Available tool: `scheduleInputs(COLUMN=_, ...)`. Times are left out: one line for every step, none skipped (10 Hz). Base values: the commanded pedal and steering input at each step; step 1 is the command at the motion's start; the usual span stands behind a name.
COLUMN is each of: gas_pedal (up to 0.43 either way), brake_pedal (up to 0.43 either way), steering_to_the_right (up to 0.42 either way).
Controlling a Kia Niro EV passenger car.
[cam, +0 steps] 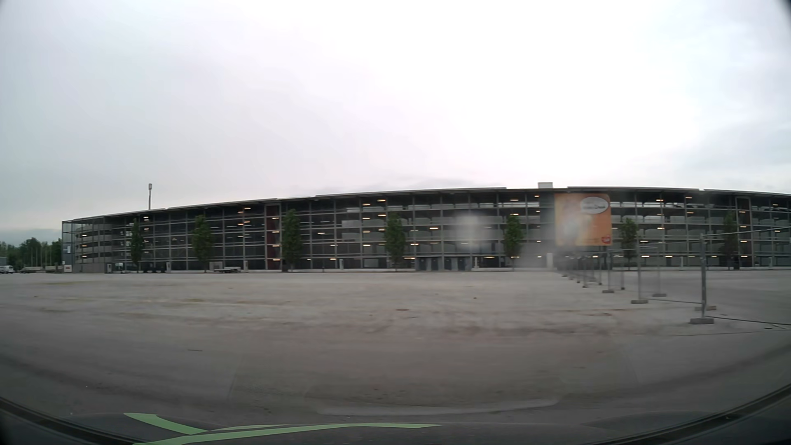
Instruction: Follow the waypoints while adhering to traffic rules and regulations
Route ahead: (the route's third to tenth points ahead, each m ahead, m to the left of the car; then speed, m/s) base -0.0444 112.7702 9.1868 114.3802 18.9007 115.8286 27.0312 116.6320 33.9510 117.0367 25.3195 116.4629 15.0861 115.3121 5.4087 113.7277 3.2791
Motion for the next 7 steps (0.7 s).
scheduleInputs(gas_pedal=0.028, brake_pedal=0.0, steering_to_the_right=-0.66)
scheduleInputs(gas_pedal=0.028, brake_pedal=0.0, steering_to_the_right=-0.66)
scheduleInputs(gas_pedal=0.028, brake_pedal=0.0, steering_to_the_right=-0.66)
scheduleInputs(gas_pedal=0.039, brake_pedal=0.0, steering_to_the_right=-0.66)
scheduleInputs(gas_pedal=0.047, brake_pedal=0.0, steering_to_the_right=-0.659)
scheduleInputs(gas_pedal=0.059, brake_pedal=0.0, steering_to_the_right=-0.656)
scheduleInputs(gas_pedal=0.059, brake_pedal=0.0, steering_to_the_right=-0.652)
